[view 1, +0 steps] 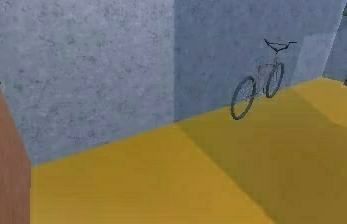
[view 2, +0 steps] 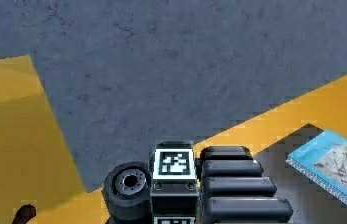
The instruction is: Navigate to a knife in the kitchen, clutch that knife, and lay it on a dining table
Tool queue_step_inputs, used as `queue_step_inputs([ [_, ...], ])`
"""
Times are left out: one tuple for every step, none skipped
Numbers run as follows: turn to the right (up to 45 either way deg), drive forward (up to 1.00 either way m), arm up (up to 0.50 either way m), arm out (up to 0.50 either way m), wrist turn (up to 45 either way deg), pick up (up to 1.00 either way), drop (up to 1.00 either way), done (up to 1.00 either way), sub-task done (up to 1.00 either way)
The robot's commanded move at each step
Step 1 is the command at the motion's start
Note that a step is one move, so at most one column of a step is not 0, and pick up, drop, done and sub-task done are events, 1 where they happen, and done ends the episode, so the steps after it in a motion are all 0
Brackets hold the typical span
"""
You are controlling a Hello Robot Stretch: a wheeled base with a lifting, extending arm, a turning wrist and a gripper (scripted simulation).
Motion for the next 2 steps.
queue_step_inputs([
  [0.0, 0.35, 0.0, 0.0, 0.0, 0.0, 0.0, 0.0, 0.0],
  [30.0, 0.0, 0.0, 0.0, 0.0, 0.0, 0.0, 0.0, 0.0],
])
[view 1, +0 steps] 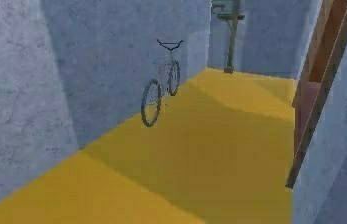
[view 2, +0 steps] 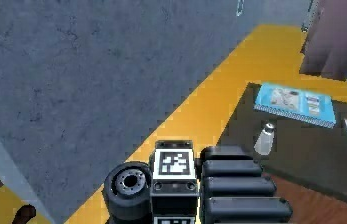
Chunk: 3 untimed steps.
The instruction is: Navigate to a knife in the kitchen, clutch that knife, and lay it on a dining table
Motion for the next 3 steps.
queue_step_inputs([
  [0.0, 0.75, 0.0, 0.0, 0.0, 0.0, 0.0, 0.0, 0.0],
  [27.0, 0.0, 0.0, 0.0, 0.0, 0.0, 0.0, 0.0, 0.0],
  [0.0, 1.0, 0.0, 0.0, 0.0, 0.0, 0.0, 0.0, 0.0],
])
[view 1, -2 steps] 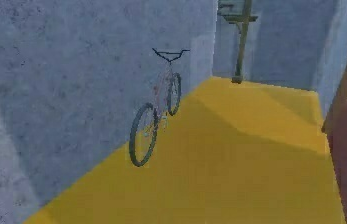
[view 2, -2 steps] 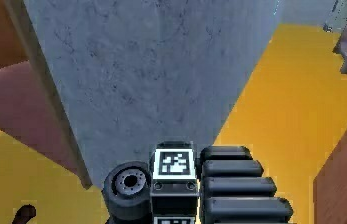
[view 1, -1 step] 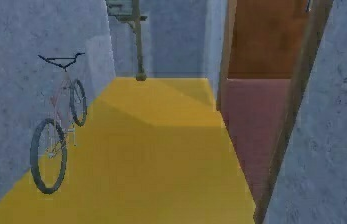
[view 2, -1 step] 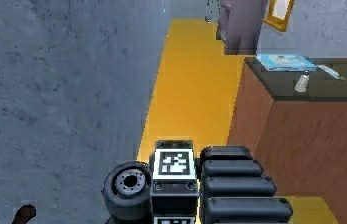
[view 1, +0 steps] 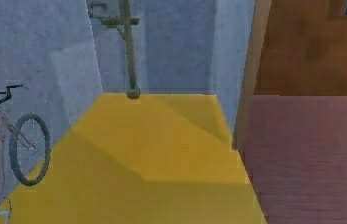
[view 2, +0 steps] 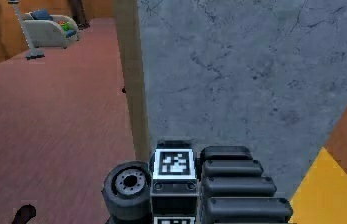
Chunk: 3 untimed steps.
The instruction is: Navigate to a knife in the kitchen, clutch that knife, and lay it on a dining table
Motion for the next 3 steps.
queue_step_inputs([
  [6.0, 0.0, 0.0, 0.0, 0.0, 0.0, 0.0, 0.0, 0.0],
  [0.0, 0.35, 0.0, 0.0, 0.0, 0.0, 0.0, 0.0, 0.0],
  [45.0, 0.0, 0.0, 0.0, 0.0, 0.0, 0.0, 0.0, 0.0],
])
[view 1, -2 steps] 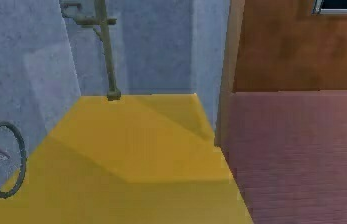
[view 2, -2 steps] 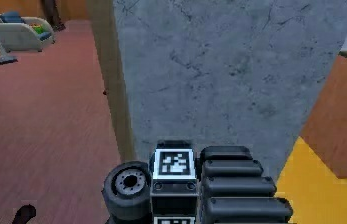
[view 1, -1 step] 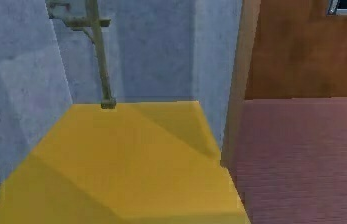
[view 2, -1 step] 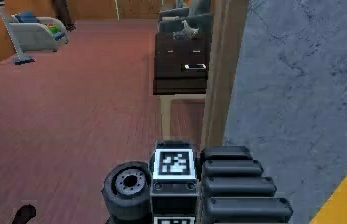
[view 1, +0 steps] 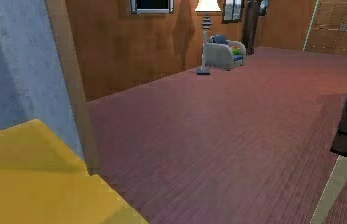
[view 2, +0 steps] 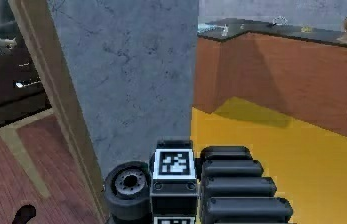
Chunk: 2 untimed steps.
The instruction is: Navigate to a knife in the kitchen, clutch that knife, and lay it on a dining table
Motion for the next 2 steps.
queue_step_inputs([
  [9.0, 0.0, 0.0, 0.0, 0.0, 0.0, 0.0, 0.0, 0.0],
  [0.0, 1.0, 0.0, 0.0, 0.0, 0.0, 0.0, 0.0, 0.0],
])
